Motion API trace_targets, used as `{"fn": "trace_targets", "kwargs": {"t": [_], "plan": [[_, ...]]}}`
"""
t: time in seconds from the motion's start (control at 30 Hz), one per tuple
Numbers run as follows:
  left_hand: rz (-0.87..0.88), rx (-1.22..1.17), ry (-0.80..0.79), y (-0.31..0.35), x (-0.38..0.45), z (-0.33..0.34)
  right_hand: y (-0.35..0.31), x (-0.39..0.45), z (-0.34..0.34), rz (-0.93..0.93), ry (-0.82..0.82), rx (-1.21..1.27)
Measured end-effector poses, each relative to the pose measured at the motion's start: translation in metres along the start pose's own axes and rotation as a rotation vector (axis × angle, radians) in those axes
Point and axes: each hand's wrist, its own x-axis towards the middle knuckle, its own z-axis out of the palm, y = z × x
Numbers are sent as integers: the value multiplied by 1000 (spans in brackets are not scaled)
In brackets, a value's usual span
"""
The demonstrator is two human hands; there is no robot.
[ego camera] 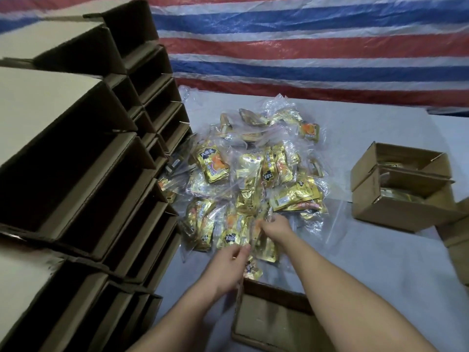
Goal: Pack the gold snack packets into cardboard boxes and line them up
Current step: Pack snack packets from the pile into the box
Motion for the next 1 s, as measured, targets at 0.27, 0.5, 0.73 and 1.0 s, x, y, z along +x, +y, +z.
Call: {"fn": "trace_targets", "kwargs": {"t": [0.27,0.5,0.73,1.0], "plan": [[-34,-147,8,57,28,6,-3,-98,-59,-127,-78,373],[75,-184,-85,90,24,26,-9,-143,-106,-171,-80,687],[-38,-565,-26,115,22,26,15,-146,-125,-123,232,485],[-62,-1114,43,148,23,17,44,-157,-111,-13,-230,1417]]}}
